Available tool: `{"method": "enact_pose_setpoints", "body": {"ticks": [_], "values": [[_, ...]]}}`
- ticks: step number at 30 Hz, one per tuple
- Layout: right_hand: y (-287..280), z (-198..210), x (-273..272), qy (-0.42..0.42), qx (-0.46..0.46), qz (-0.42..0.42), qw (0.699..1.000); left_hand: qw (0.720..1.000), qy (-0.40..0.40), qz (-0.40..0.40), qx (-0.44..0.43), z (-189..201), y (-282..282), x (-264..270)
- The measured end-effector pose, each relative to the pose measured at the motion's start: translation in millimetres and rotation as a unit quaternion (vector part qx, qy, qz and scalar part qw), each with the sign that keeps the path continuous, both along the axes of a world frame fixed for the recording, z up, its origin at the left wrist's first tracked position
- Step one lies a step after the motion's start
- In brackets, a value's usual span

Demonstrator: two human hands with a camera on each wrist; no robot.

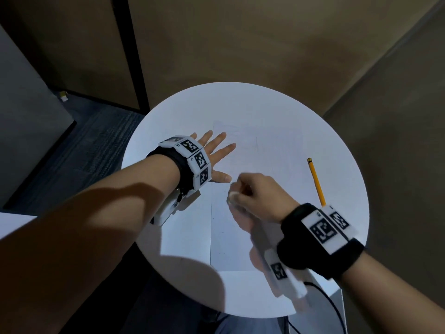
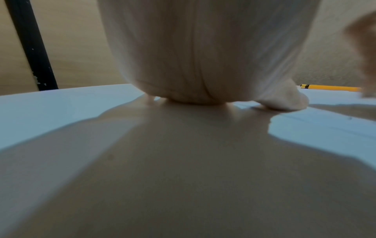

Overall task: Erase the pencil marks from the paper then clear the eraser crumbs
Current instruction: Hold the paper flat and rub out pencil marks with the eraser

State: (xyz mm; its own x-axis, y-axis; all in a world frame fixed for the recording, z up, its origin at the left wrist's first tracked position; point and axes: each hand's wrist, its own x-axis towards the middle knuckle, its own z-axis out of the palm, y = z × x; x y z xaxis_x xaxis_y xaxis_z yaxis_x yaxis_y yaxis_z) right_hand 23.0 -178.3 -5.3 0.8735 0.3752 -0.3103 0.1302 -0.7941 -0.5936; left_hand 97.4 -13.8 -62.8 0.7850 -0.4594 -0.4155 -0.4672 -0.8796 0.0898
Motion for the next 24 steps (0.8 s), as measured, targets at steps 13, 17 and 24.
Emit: {"method": "enact_pose_setpoints", "body": {"ticks": [13, 17, 24], "values": [[25, -6, 5, -0.049, -0.017, -0.013, 0.999, 0.999, -0.039, -0.007, 0.013, -17, 4, 3], [24, -12, -18, -0.032, 0.019, 0.006, 0.999, 1.000, -0.020, -0.011, 0.002, -10, 3, 2], [-30, 11, 6, 0.075, 0.201, -0.243, 0.946, 1.000, -0.010, 0.005, -0.016, -6, 2, 1]]}}
